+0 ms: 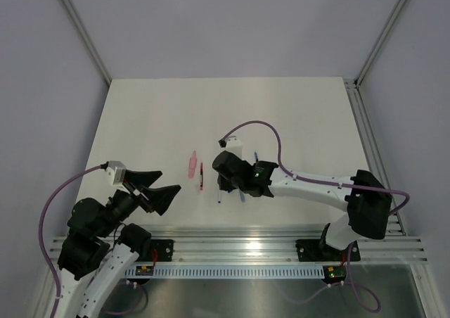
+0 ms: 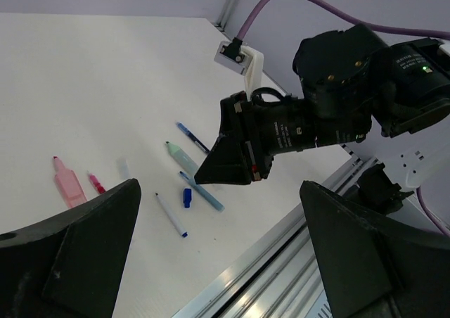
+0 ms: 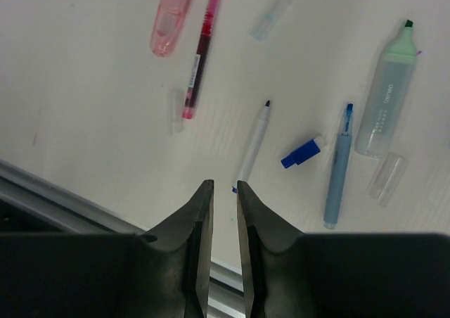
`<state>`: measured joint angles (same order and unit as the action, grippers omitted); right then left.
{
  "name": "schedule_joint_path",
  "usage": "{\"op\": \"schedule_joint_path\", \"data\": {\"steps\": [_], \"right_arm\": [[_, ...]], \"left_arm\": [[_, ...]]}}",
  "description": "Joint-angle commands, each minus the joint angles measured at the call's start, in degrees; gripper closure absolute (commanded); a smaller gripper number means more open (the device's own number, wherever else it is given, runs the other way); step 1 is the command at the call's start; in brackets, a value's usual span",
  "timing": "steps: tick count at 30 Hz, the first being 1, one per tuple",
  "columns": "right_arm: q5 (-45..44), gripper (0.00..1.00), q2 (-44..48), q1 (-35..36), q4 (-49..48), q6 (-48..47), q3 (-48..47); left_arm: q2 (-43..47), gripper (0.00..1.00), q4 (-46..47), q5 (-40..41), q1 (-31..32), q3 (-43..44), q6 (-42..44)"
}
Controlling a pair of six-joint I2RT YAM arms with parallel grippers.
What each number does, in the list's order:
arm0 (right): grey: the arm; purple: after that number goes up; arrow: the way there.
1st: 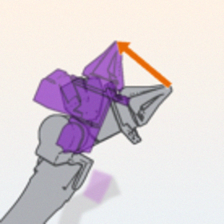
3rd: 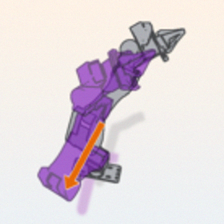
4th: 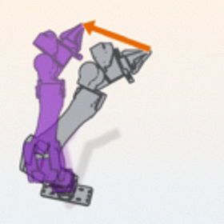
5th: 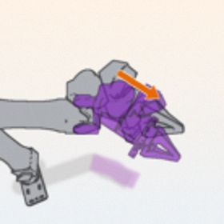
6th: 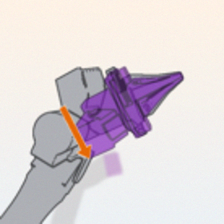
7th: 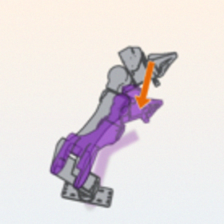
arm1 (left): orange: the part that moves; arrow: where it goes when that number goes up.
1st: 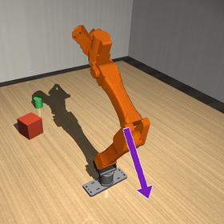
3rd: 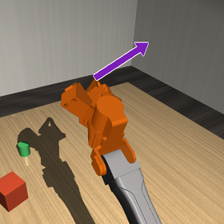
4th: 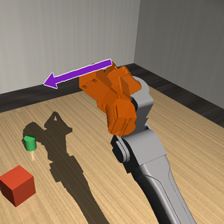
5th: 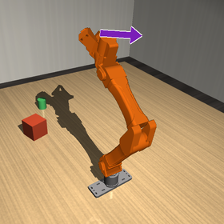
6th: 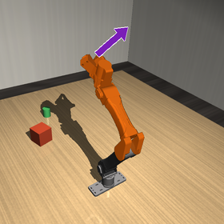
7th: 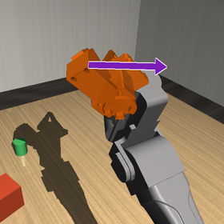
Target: Insert the pens into the pen caps
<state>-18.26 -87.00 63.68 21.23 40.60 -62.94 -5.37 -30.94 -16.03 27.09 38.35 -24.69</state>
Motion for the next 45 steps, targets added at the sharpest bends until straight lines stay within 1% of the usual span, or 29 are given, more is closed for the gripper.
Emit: {"op": "schedule_joint_path", "data": {"steps": [1,6,11,25,28,29,31,38,42,43,45], "right_arm": [[-8.1,0.74,-3.5,0.6,7.1,3.7,-4.6],[-6.3,0.73,-9.8,0.7,7.7,4.6,-8.4],[-6.4,0.71,-14.9,1.0,8.4,5.4,-10.6],[-4.4,0.71,-22.2,1.0,5.0,7.3,-11.2],[-4.8,0.71,-23.6,0.9,5.3,7.8,-11.4],[-4.9,0.73,-23.7,1.0,5.0,8.0,-11.3],[-5.0,0.73,-24.3,1.0,4.7,8.3,-11.0],[-6.8,0.73,-25.8,1.0,5.5,8.5,-11.2],[-8.0,0.81,-26.5,1.0,7.1,8.4,-12.3],[-8.2,0.88,-26.0,1.0,7.1,8.4,-12.2],[-9.9,0.94,-25.2,1.0,7.1,8.5,-12.0]], "left_arm": [[0.5,0.01,-0.6,5.4,0.4,-0.2,-1.1],[1.2,0.01,-1.2,7.7,0.4,-0.2,-1.6],[1.2,0.01,-1.1,7.6,0.4,-0.4,-1.4],[0.0,0.01,-0.9,6.5,0.3,-0.5,-1.2],[0.0,0.01,-0.8,6.1,0.3,-0.5,-1.2],[-0.2,0.01,-0.7,6.2,0.3,-0.6,-1.2],[-0.6,0.01,-0.7,5.9,0.4,-0.5,-1.1],[-1.2,0.01,-0.7,5.4,0.3,-0.5,-1.0],[-1.2,0.01,-0.7,5.2,0.3,-0.5,-1.0],[-1.5,0.01,-0.7,5.2,0.4,-0.5,-1.0],[-1.8,0.01,-0.7,5.0,0.3,-0.5,-0.9]]}}
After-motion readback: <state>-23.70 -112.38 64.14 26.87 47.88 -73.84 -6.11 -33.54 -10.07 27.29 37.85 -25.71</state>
